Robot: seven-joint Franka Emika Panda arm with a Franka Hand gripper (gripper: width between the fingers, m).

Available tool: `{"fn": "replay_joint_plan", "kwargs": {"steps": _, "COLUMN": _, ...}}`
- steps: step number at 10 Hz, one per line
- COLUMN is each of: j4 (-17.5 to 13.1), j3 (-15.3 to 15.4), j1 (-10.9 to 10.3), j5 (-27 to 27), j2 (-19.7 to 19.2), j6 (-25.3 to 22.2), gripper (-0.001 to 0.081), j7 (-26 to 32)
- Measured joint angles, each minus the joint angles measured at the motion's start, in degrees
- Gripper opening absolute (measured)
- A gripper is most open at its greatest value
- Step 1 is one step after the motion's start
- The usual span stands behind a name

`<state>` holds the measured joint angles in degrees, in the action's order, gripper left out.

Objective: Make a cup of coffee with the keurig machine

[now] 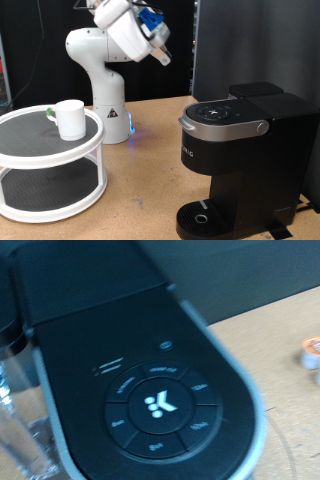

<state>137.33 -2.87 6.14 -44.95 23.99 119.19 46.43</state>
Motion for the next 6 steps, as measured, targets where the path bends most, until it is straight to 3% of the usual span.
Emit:
{"fn": "replay_joint_plan", "kwargs": {"steps": 2, "j4": 2.59, "j3": -0.83, "j1": 0.76, "j5": -0.74, "j2": 3.49, "j6": 0.53, "gripper": 0.0002, "j7": -0.94}}
{"fn": "replay_joint_plan", "kwargs": {"steps": 3, "j4": 2.59, "j3": -0.81, "j1": 0.76, "j5": -0.73, "j2": 3.34, "j6": 0.53, "gripper": 0.0002, "j7": -0.87}}
{"fn": "replay_joint_plan", "kwargs": {"steps": 6, "j4": 6.31, "j3": -1.26, "j1": 0.73, "j5": -9.34, "j2": 5.61, "j6": 9.86, "gripper": 0.0002, "j7": 2.49}}
